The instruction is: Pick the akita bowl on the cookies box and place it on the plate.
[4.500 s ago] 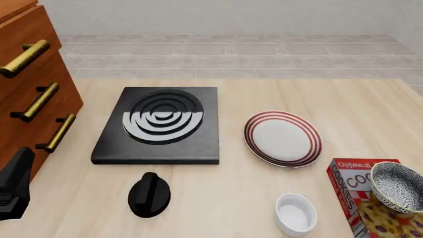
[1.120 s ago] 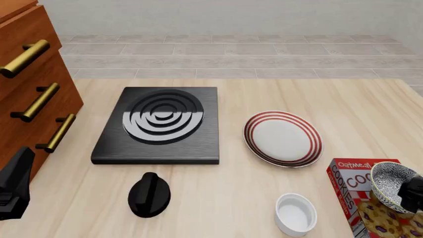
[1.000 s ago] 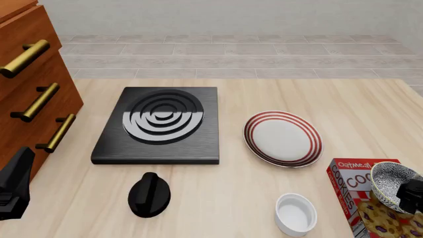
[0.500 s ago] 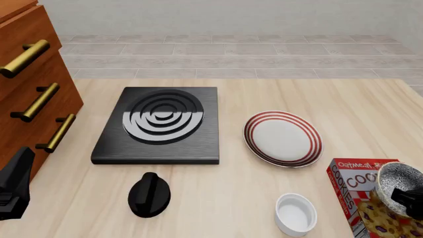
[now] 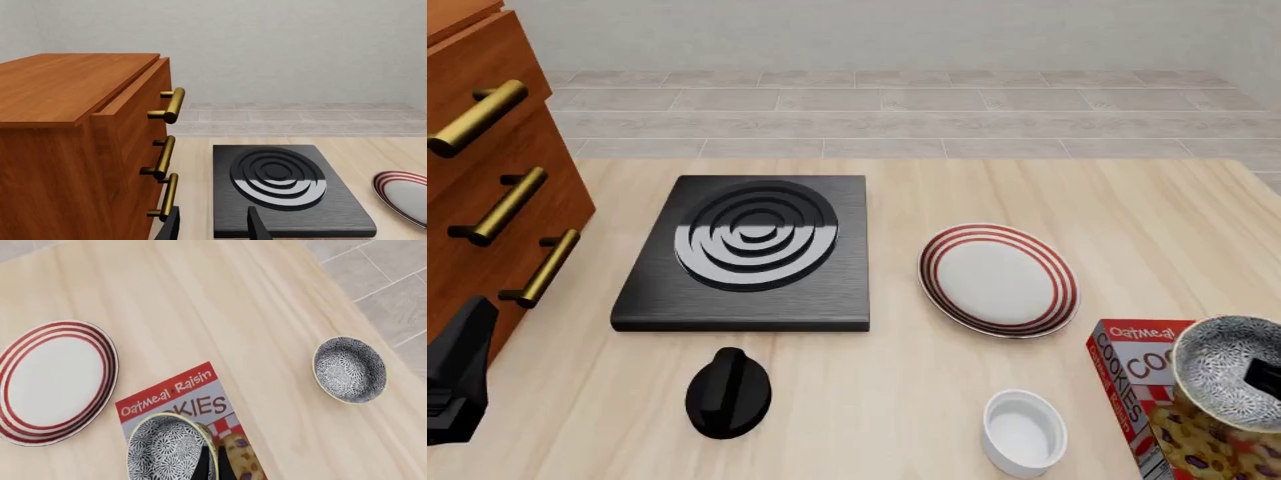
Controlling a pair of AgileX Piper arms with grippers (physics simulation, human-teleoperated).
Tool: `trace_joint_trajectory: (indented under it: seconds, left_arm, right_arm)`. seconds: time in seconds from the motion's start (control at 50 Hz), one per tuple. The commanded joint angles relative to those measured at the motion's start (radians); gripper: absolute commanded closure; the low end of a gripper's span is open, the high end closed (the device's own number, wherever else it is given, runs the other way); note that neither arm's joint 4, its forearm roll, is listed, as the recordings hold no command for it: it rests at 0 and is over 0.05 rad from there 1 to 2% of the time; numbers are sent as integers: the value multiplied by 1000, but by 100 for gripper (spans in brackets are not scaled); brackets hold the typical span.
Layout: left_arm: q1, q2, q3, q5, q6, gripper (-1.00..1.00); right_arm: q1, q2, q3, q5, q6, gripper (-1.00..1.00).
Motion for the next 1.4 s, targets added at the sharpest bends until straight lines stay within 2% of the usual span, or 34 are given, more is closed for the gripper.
trace_joint_trajectory:
  seconds: [0.02,0.08,0.24,0.3,0.34,0.38,0.4,0.5,0.52,0.72,0.92,1.06,1.1,1.26,1.4]
  left_arm:
    - [-3,-2,-1,4,0,-100]
    - [-3,-2,3,0,0,-100]
    - [-3,-2,2,1,0,-100]
    - [-3,-2,2,1,0,-100]
    - [-3,-2,3,0,0,-100]
    - [-3,-2,3,-1,0,-100]
    - [-3,-2,2,1,0,-100]
    - [-3,-2,1,1,0,-100]
    - [-3,-2,2,1,0,-100]
    - [-3,-2,1,1,0,-100]
    - [-3,-1,-3,5,0,-100]
    - [-4,-1,-3,5,0,-100]
    - [-3,-1,-3,5,-1,-100]
    - [-3,-1,-3,5,0,-100]
    - [-3,-1,-3,5,0,-100]
  right_arm:
    - [67,-184,-114,224,53,100]
    - [96,-209,-143,260,72,100]
    - [141,-213,-178,271,118,100]
    - [162,-206,-187,259,146,100]
    - [206,-201,-207,250,205,100]
    - [222,-187,-218,238,211,100]
    - [249,-175,-228,226,237,100]
    - [283,-125,-247,175,270,100]
    - [310,-107,-250,157,301,100]
    - [398,31,-275,26,349,100]
    - [464,239,-283,-154,394,100]
    - [500,385,-278,-274,440,100]
    - [515,431,-271,-314,472,100]
    - [563,526,-286,-387,531,100]
    - [587,599,-322,-422,556,100]
